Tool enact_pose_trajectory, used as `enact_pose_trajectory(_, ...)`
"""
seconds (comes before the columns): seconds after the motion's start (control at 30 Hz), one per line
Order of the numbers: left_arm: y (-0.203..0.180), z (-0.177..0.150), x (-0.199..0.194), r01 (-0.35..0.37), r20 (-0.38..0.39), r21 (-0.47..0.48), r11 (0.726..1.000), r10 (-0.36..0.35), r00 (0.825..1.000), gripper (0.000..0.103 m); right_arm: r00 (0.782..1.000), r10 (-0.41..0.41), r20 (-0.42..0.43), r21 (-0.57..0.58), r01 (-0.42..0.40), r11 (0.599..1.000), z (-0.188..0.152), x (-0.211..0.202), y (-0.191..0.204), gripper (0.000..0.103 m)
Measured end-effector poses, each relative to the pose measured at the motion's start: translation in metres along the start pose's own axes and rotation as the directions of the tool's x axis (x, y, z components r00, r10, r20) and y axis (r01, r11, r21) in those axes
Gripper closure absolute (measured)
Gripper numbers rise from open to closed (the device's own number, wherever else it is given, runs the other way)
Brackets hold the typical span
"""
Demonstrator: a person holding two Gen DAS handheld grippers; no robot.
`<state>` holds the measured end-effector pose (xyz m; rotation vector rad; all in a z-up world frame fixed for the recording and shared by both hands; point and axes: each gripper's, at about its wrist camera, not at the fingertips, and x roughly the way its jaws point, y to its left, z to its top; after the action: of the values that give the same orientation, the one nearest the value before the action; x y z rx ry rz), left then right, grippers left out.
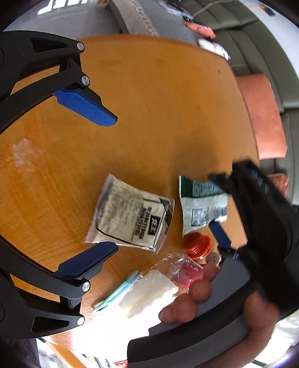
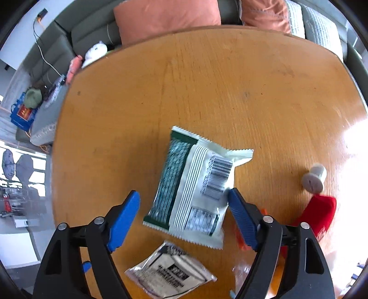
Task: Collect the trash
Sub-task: 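Grasp the soymilk sachet with left gripper while right grasps green-white packet, then carry the sachet and packet to the bin and open both grippers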
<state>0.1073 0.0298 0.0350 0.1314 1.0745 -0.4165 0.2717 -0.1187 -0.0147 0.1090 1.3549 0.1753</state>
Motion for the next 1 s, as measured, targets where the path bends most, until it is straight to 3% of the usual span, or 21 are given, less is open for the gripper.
enact_pose_trajectory(0.13, -0.009, 0.01, 0.016, 0.032, -0.026, 0.048, 0.998, -0.031, 0.999, 0.006, 0.997, -0.012, -0.082, 0.002, 0.012, 1.0, 0.009, 0.015, -0.005, 0.022)
enact_pose_trajectory(0.23, -0.018, 0.017, 0.029, 0.049, -0.046, 0.083, 0.995, -0.045, 0.998, 0.006, 0.998, -0.008, -0.066, -0.035, 0.006, 0.999, 0.013, 0.012, -0.005, 0.044)
enact_pose_trajectory(0.47, -0.036, 0.028, 0.05, 0.067, -0.058, 0.144, 0.987, -0.059, 0.997, 0.007, 0.997, 0.076, 0.02, -0.027, -0.075, 0.997, 0.007, -0.022, -0.024, 0.048)
enact_pose_trajectory(0.53, -0.042, 0.029, 0.056, 0.039, -0.053, 0.172, 0.984, -0.031, 0.998, 0.015, 0.995, 0.088, 0.043, -0.021, -0.087, 0.996, 0.004, -0.033, -0.028, 0.048)
enact_pose_trajectory(0.57, -0.044, 0.029, 0.056, 0.023, -0.043, 0.187, 0.982, -0.015, 0.999, 0.027, 0.994, 0.089, 0.055, -0.018, -0.088, 0.996, 0.002, -0.038, -0.03, 0.048)
enact_pose_trajectory(0.63, -0.052, 0.032, 0.057, -0.009, -0.027, 0.217, 0.976, 0.015, 1.0, 0.04, 0.993, 0.085, 0.082, -0.019, -0.083, 0.996, -0.009, -0.049, -0.034, 0.048)
enact_pose_trajectory(0.77, -0.046, 0.034, 0.049, 0.014, -0.021, 0.146, 0.989, -0.011, 1.0, 0.056, 0.99, 0.082, 0.118, -0.03, -0.079, 0.996, -0.021, -0.065, -0.032, 0.048)
enact_pose_trajectory(1.0, -0.01, 0.003, 0.011, 0.019, 0.024, -0.021, 1.0, -0.019, 1.0, 0.059, 0.984, 0.109, 0.144, -0.069, -0.1, 0.993, -0.037, -0.085, -0.008, 0.049)
